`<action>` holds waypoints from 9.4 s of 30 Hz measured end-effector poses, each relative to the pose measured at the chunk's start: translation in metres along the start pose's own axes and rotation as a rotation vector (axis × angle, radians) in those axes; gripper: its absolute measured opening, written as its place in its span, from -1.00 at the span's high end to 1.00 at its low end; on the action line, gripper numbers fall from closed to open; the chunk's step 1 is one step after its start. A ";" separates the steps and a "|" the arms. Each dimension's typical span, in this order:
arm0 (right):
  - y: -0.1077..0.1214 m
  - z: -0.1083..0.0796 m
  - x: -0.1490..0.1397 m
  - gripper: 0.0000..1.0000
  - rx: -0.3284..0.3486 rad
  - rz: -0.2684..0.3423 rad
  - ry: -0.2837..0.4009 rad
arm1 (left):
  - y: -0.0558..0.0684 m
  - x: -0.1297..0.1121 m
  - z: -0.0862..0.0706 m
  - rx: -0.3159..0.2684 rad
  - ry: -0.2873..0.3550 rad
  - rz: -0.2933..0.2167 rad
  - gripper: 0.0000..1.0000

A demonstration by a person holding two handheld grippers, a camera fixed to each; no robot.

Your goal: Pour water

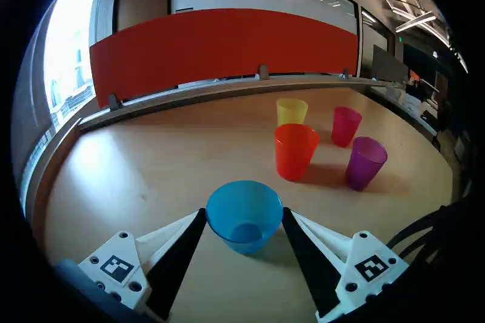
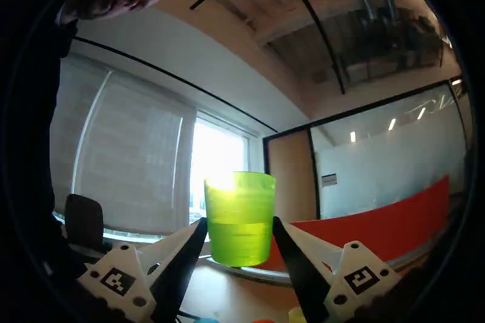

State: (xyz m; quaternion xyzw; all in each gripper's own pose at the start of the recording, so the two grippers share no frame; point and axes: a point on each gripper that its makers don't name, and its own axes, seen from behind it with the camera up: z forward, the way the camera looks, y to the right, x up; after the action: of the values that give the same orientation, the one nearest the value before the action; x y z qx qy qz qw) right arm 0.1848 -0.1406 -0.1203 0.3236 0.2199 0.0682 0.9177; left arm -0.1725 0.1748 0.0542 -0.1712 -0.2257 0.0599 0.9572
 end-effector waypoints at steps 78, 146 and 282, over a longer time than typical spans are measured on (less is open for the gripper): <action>-0.003 -0.183 -0.041 -0.61 -0.297 -0.055 -0.064 | 0.093 0.058 -0.083 -0.163 0.248 0.031 -0.84; -0.034 -0.354 -0.231 -0.62 -0.530 -0.086 -0.191 | 0.230 0.014 -0.125 -0.470 0.317 0.205 -0.84; -0.021 -0.211 -0.237 -0.73 -0.227 -0.046 -0.588 | 0.060 -0.011 -0.157 -0.164 0.276 -0.013 -0.84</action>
State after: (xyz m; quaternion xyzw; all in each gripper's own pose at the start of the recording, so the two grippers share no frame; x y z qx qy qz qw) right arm -0.1222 -0.1016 -0.1946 0.2200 -0.0566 -0.0252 0.9735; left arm -0.1131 0.1818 -0.1038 -0.2538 -0.0971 0.0107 0.9623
